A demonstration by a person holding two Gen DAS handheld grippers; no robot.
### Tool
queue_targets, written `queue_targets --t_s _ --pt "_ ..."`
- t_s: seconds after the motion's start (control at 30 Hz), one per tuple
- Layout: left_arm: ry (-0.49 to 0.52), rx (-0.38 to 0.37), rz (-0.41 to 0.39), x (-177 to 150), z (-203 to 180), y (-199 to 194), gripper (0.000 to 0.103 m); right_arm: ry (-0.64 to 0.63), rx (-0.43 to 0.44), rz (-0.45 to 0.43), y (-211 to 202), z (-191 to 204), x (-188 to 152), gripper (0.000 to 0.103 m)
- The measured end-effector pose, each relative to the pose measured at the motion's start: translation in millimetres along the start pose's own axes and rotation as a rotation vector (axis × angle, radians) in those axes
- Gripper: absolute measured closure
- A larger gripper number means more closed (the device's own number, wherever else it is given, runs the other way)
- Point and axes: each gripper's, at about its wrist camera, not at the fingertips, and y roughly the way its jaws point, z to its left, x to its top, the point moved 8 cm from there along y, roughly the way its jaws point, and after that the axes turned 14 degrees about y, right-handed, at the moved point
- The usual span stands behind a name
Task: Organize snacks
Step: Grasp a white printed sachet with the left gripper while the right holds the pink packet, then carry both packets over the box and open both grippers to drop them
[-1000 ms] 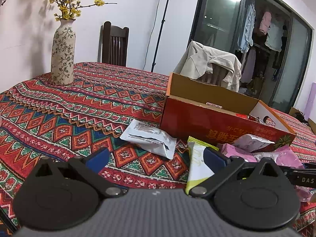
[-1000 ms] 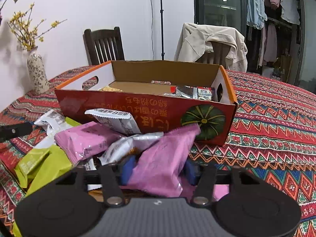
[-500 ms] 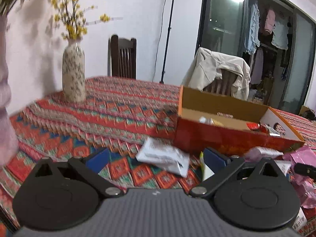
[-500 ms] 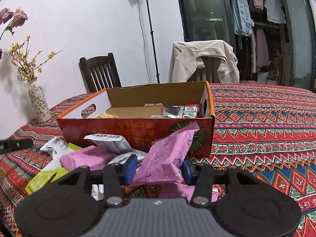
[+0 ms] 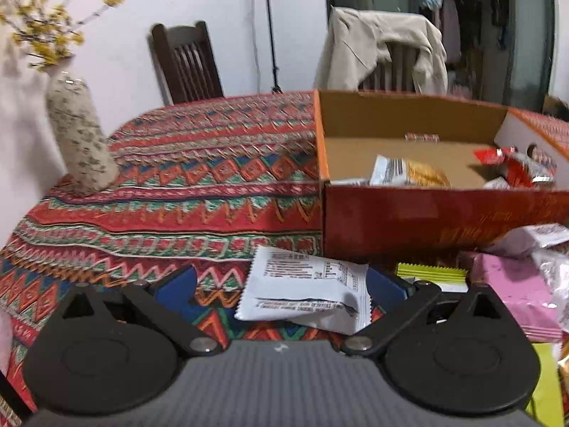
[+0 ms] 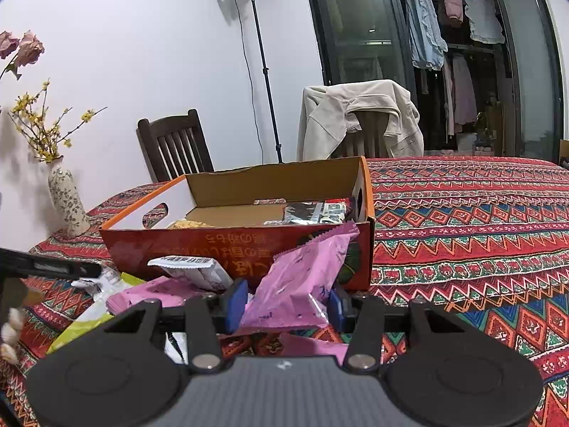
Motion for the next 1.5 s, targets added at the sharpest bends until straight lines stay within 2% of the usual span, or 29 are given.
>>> queue_targets --t_s 0.13,0.3,0.6,0.63,0.7,0.8,0.83,0.87,1.1,1.3,1.5 --pt "0.013 -0.020 0.037 -3.6 -4.3 20.7 0.000 0.000 0.000 0.000 0.7 -0.1 -0.2 0.057" --pt "-0.033 -0.078 0.009 -8.4 -3.6 28.3 0.000 -0.001 0.001 0.001 2.6 0.5 -0.8 0.057" --pt "-0.025 -0.100 -0.001 -8.1 -6.3 27.0 0.000 0.003 -0.001 0.001 2.3 -0.5 -1.0 0.057" --pt "-0.026 -0.097 -0.004 -8.3 -6.2 26.3 0.004 0.003 -0.001 0.000 2.6 -0.3 -1.0 0.057" --pt "-0.025 -0.100 -0.020 -8.0 -7.6 21.8 0.019 0.005 0.000 0.000 2.5 -0.5 -1.0 0.057" --pt "-0.024 -0.104 -0.026 -9.4 -9.9 13.7 0.031 0.009 0.004 -0.003 1.8 -1.2 -0.5 0.057" --pt "-0.026 -0.103 -0.029 -10.3 -10.2 11.1 0.040 0.009 0.007 -0.004 1.6 -0.9 -0.6 0.057" --pt "-0.029 -0.103 -0.031 -11.4 -10.6 7.9 0.043 0.008 0.011 -0.005 1.3 -0.5 -0.5 0.057" --pt "-0.067 -0.092 -0.062 -20.0 -9.2 -14.6 0.046 -0.001 0.030 -0.028 -4.6 3.5 0.4 0.057" --pt "-0.090 -0.092 -0.145 -14.6 -7.8 -49.3 0.046 -0.007 0.049 -0.048 -12.5 7.4 0.4 0.057" --pt "-0.099 -0.115 -0.243 6.9 -15.6 -78.8 0.046 0.007 0.061 -0.075 -24.7 10.0 6.3 0.057"
